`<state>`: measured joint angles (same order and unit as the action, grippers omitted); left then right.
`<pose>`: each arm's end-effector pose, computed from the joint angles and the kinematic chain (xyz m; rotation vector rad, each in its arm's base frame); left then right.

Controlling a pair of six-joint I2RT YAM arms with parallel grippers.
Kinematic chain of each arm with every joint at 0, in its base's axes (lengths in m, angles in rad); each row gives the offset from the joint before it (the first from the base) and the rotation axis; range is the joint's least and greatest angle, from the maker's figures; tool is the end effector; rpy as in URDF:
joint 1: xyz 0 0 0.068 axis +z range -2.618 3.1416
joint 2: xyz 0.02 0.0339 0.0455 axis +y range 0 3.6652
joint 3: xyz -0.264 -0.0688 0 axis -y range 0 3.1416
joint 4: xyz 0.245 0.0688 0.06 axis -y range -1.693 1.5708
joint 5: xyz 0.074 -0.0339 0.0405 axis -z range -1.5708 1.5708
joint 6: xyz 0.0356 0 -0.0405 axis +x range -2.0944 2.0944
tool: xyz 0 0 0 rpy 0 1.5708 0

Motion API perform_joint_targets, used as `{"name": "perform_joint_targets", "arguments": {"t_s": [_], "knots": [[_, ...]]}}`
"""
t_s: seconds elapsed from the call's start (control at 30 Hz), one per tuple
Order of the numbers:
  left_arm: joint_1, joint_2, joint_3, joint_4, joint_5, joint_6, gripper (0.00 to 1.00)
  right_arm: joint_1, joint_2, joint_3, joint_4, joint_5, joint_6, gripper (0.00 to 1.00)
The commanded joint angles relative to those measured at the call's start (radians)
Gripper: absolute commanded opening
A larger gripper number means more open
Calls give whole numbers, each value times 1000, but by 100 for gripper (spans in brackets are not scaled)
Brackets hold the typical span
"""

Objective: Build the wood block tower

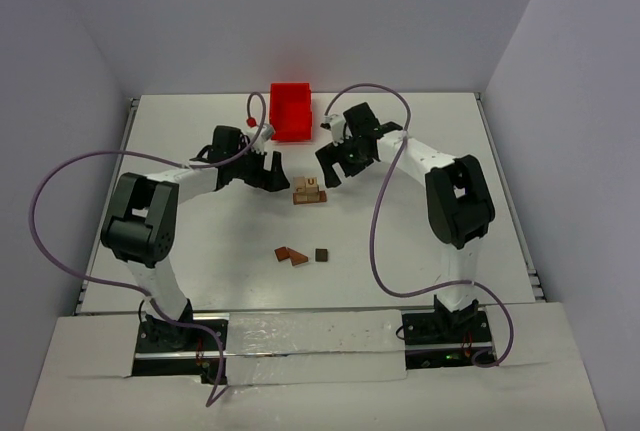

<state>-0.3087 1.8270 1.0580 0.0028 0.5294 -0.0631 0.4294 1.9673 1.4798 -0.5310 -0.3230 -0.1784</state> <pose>0.3567 -0.1326 0.1690 0.5513 2.2760 -0.8027 0.3799 0.1864 0.2035 -0.8887 2.4342 0.5102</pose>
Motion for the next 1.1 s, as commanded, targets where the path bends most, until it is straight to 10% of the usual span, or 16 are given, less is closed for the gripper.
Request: {"name": "perform_joint_targets", "arguments": {"t_s": [0.0, 1.07], "knots": [[-13, 18, 46, 0, 24, 16, 99, 6, 17, 43, 13, -24, 17, 100], [-41, 35, 63, -44, 41, 43, 99, 9, 50, 39, 2, -55, 27, 100]]}}
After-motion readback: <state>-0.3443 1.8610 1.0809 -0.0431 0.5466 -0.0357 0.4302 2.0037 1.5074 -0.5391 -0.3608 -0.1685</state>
